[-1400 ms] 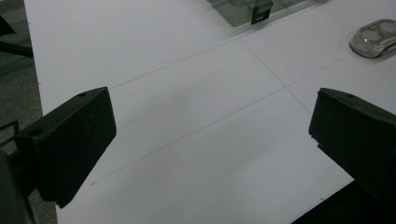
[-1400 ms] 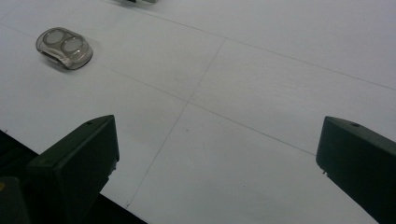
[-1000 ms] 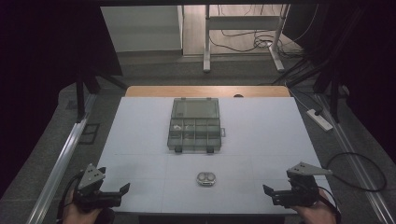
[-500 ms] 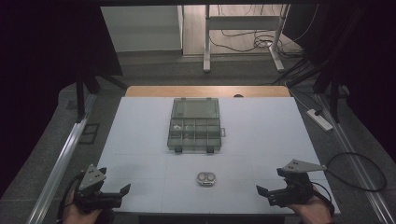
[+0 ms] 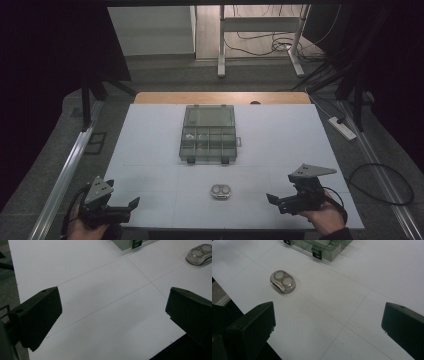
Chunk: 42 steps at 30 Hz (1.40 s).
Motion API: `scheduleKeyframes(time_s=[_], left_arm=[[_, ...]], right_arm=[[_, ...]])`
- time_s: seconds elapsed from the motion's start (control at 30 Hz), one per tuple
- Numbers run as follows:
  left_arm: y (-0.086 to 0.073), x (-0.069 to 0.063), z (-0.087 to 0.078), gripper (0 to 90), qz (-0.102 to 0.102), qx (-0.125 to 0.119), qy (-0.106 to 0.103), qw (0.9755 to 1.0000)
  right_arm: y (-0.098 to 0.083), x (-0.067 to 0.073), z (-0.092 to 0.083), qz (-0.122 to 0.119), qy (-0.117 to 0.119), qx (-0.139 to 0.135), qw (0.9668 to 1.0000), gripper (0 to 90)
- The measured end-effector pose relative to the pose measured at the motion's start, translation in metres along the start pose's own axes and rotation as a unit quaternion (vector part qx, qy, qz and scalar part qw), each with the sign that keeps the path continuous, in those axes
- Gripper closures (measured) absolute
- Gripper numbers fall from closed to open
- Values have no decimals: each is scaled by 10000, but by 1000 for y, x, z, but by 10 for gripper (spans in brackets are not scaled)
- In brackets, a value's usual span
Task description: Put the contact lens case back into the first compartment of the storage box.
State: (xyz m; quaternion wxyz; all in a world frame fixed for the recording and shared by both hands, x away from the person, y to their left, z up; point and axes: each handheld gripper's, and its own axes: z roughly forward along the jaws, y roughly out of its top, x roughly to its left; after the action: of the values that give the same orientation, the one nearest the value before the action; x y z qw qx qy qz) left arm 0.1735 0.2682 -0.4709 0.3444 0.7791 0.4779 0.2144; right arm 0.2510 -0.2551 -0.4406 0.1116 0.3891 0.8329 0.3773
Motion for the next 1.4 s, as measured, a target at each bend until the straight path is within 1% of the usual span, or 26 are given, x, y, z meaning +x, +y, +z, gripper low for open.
scheduleKeyframes(time_s=[0.07, 0.2, 0.27, 0.37, 0.47, 0.53, 0.57, 0.67, 0.77, 0.93, 1.07, 1.27, 1.4], left_arm=[[0, 0, 0, 7, -5, 2, 1, 10000], [0, 0, 0, 7, -26, 7, 5, 10000], [0, 1, 0, 6, -39, 5, 2, 10000], [0, 1, 0, 6, -47, 6, 5, 10000], [0, 1, 0, 5, -52, 6, 9, 10000], [0, 1, 0, 5, -54, 6, 11, 10000], [0, 1, 0, 5, -54, 7, 11, 10000], [0, 0, 0, 5, -47, 14, 16, 10000], [0, 0, 1, 5, -48, 18, 11, 10000], [0, 1, 1, 1, -36, 40, 17, 10000], [0, 0, 1, 1, -24, 49, 25, 10000], [0, 0, 1, 1, -19, 47, 24, 10000], [0, 0, 1, 1, -19, 46, 24, 10000]], right_arm=[[1, 0, 2, -20, 35, 13, 10000, 0], [5, 0, 7, 9, 228, 106, 9997, 0], [8, 0, 11, -27, 302, 163, 9994, 0], [11, 1, 16, -30, 337, 199, 9992, 0], [14, 2, 20, -121, 381, 182, 9990, 0], [15, 4, 23, -271, 425, 162, 9986, 0], [16, 5, 25, -327, 423, 163, 9984, 0], [19, 8, 31, -381, 475, 249, 9978, 0], [20, 9, 35, -441, 468, 299, 9975, 0], [24, 11, 40, -450, 441, 337, 9974, 0], [27, 13, 43, -464, 496, 352, 9971, 0], [32, 15, 50, -402, 568, 320, 9971, 0], [35, 15, 52, -451, 612, 316, 9966, 0]])
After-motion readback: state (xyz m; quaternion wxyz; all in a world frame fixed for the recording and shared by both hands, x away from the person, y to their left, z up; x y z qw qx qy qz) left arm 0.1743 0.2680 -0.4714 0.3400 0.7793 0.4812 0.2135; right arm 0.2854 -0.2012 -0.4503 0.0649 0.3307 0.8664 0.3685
